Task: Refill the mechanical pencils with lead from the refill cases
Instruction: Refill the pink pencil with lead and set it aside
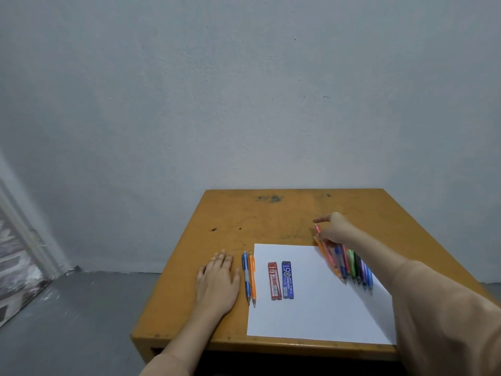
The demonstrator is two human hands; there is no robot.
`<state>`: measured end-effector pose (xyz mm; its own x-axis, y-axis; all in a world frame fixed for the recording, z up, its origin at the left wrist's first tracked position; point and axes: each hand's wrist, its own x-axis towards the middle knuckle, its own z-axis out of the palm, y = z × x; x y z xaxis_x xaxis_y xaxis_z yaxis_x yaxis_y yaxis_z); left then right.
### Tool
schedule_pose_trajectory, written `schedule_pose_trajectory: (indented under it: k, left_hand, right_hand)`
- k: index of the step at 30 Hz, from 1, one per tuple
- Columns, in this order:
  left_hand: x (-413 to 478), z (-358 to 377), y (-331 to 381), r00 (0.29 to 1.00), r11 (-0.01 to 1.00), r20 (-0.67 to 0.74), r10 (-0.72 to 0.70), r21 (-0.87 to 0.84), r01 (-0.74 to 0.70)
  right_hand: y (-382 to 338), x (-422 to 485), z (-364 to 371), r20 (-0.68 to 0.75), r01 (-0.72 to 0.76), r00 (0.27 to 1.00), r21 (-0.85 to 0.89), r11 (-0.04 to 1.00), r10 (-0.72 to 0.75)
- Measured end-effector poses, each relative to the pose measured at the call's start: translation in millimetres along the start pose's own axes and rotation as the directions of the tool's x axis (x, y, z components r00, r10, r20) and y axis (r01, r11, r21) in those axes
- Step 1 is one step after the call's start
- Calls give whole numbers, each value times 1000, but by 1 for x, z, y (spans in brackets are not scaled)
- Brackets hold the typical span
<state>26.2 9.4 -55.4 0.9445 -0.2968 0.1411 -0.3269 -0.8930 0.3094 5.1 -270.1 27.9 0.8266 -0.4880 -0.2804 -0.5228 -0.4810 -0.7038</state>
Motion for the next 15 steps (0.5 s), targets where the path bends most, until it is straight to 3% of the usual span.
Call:
schedule_pose_trajectory:
  k: [3, 15]
  left_hand:
    - [-1, 0, 0, 1000, 1000, -1, 4, 1, -4]
    - [-1, 1, 0, 1000, 1000, 3, -9, -8, 9]
  right_hand:
    - [5, 2, -5, -65, -1, 998, -120, 993, -7]
    - [11, 0, -4, -76, 12, 996, -325, 946, -39]
